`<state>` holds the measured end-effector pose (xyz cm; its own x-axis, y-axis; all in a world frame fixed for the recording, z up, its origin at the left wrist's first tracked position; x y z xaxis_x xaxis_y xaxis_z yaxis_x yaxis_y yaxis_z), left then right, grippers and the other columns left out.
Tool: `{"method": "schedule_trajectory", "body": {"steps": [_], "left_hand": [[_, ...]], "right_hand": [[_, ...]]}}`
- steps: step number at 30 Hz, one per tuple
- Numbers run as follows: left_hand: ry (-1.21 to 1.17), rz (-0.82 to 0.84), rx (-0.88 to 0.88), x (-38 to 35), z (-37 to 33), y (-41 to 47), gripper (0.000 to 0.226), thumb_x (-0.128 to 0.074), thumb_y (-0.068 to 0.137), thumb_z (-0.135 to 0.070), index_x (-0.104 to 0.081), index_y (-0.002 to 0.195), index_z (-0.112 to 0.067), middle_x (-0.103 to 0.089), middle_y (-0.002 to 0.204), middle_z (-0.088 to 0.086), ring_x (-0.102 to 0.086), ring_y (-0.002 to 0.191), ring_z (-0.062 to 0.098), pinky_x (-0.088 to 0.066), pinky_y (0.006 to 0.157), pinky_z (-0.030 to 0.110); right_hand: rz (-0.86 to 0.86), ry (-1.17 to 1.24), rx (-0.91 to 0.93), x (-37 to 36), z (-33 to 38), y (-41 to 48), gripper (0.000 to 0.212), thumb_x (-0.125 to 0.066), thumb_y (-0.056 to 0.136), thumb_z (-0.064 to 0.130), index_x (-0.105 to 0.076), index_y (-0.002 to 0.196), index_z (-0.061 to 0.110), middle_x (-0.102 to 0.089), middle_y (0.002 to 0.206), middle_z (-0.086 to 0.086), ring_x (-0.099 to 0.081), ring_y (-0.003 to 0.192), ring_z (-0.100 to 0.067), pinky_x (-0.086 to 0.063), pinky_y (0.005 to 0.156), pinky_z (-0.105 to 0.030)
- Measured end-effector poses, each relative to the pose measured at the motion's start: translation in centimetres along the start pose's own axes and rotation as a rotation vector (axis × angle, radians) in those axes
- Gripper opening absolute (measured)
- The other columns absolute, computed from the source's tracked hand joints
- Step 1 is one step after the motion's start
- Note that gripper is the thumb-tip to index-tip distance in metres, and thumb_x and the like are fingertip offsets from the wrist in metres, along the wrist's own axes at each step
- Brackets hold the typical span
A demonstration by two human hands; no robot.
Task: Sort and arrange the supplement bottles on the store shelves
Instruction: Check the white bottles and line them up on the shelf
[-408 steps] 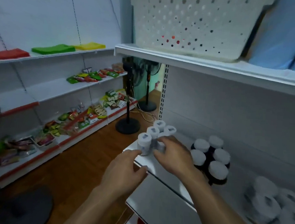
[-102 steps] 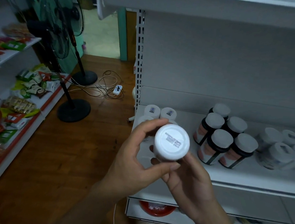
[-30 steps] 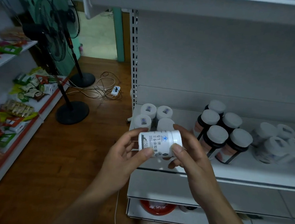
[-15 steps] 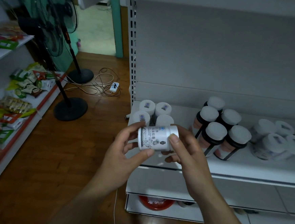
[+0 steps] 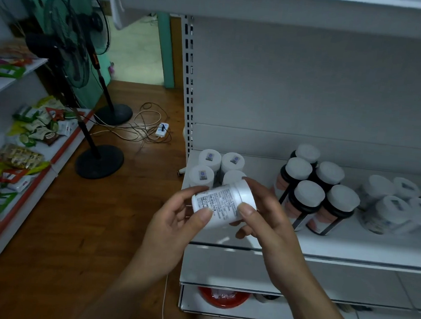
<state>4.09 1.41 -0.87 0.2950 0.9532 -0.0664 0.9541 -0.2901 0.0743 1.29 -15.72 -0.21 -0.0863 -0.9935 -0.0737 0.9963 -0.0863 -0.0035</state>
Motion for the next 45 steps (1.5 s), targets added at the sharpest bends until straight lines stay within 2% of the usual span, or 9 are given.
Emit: {"method": "schedule_trajectory", "body": {"steps": [3,7,13,20,26,28,35,41,45], "left_hand": [[0.057,0.008,0.029,0.0,0.3,-0.1,0.035,-0.067,0.086,-0.038,-0.057,0.119,-0.030,-0.070,0.109,-0.019,-0.066,0.103,0.002,-0.053,0.077,0.015],[0.193,0.020,0.011,0.3,0.8,-0.5,0.061,-0.077,0.072,-0.040,-0.050,0.126,-0.046,-0.061,0.124,-0.022,-0.059,0.117,0.004,-0.053,0.091,0.025],[0.067,0.016,0.036,0.2,-0.1,-0.2,0.031,-0.063,0.091,-0.035,-0.059,0.117,-0.021,-0.072,0.102,-0.015,-0.069,0.093,0.005,-0.053,0.071,0.016],[0.177,0.036,-0.001,0.2,0.5,-0.2,0.052,-0.070,0.077,-0.045,-0.054,0.124,-0.031,-0.066,0.119,-0.014,-0.063,0.112,0.010,-0.056,0.087,0.027],[0.082,0.000,0.062,-0.1,-0.1,-0.1,0.034,-0.046,0.091,-0.043,-0.065,0.110,-0.021,-0.073,0.098,-0.011,-0.069,0.090,0.005,-0.052,0.070,0.014],[0.112,0.015,0.076,-0.2,0.2,-0.1,0.036,-0.045,0.096,-0.050,-0.066,0.111,-0.024,-0.073,0.100,-0.009,-0.068,0.093,0.007,-0.053,0.075,0.017],[0.367,0.023,0.070,0.6,1.2,-0.2,0.059,-0.068,0.067,-0.064,-0.046,0.121,-0.061,-0.055,0.124,-0.028,-0.056,0.115,-0.002,-0.053,0.090,0.030],[0.348,-0.105,0.113,0.8,3.2,-0.1,0.061,-0.075,0.070,-0.053,-0.046,0.123,-0.056,-0.057,0.125,-0.021,-0.056,0.114,-0.001,-0.055,0.090,0.031],[0.330,-0.234,0.170,1.4,6.2,0.4,0.061,-0.079,0.078,-0.027,-0.046,0.125,-0.047,-0.057,0.126,-0.019,-0.054,0.119,0.003,-0.049,0.096,0.029]], "right_hand": [[-0.057,0.021,-0.011,0.0,0.0,0.3,0.057,-0.070,0.073,0.045,-0.060,0.126,0.026,-0.068,0.109,-0.004,-0.066,0.075,-0.011,-0.052,0.063,-0.023],[-0.075,-0.009,-0.016,-0.3,-0.2,0.3,0.047,-0.067,0.077,0.037,-0.062,0.123,0.027,-0.069,0.106,0.001,-0.067,0.075,-0.010,-0.052,0.063,-0.023],[0.002,-0.058,-0.003,-0.6,0.1,0.4,0.065,-0.062,0.072,0.054,-0.055,0.132,0.033,-0.065,0.117,0.015,-0.066,0.085,-0.009,-0.052,0.066,-0.022],[-0.054,-0.018,-0.064,-0.7,-0.2,1.0,0.043,-0.064,0.080,0.045,-0.063,0.119,0.027,-0.069,0.092,0.001,-0.063,0.070,-0.013,-0.051,0.061,-0.023],[-0.004,-0.012,-0.040,-0.9,0.1,1.1,0.041,-0.060,0.082,0.039,-0.062,0.121,0.026,-0.070,0.095,0.004,-0.064,0.075,-0.010,-0.051,0.062,-0.022],[-0.031,-0.007,-0.048,-0.9,-0.1,1.3,0.041,-0.062,0.080,0.041,-0.064,0.118,0.025,-0.070,0.093,0.003,-0.064,0.074,-0.009,-0.051,0.061,-0.022],[-0.036,-0.208,0.039,-1.1,-0.7,1.7,0.049,-0.070,0.070,0.056,-0.063,0.116,0.037,-0.069,0.100,0.011,-0.065,0.084,-0.013,-0.055,0.069,-0.027],[0.117,-0.622,0.138,-1.9,0.1,3.2,0.059,-0.060,0.073,0.066,-0.056,0.125,0.040,-0.063,0.110,0.023,-0.059,0.090,0.004,-0.045,0.072,-0.011],[0.086,-0.671,0.163,-1.8,1.9,6.3,0.031,-0.068,0.083,0.047,-0.063,0.113,0.038,-0.063,0.104,0.024,-0.059,0.081,0.001,-0.046,0.071,-0.014]]}}
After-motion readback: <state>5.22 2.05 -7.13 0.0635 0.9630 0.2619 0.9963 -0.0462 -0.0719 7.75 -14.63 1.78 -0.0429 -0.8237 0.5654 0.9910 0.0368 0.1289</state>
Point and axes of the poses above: each hand's wrist, its own y-axis towards the middle knuckle, its own x-axis out of the back of the hand, z = x × y, the point moved 3 cm from there along y, towards the middle knuckle
